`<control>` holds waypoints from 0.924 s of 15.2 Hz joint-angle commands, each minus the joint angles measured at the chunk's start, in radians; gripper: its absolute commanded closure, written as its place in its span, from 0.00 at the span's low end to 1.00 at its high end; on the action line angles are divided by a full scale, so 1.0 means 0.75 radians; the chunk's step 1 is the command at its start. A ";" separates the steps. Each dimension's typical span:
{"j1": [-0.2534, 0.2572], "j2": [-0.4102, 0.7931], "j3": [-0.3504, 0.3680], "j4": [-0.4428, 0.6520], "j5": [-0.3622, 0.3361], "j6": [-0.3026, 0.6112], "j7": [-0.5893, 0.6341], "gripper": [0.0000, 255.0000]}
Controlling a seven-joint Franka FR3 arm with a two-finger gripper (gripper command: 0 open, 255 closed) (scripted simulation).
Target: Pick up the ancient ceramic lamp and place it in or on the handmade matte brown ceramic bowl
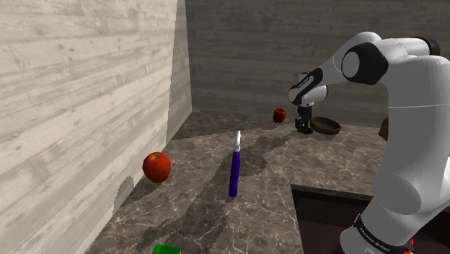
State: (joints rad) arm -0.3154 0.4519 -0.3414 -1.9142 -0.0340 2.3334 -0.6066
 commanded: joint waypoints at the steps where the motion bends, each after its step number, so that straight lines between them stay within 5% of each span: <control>1: 0.000 0.001 0.000 0.000 0.000 0.000 0.000 1.00; 14: 0.013 -0.078 -0.014 0.023 -0.022 -0.100 0.001 1.00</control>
State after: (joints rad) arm -0.3068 0.3979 -0.3514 -1.9044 -0.0494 2.2706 -0.6056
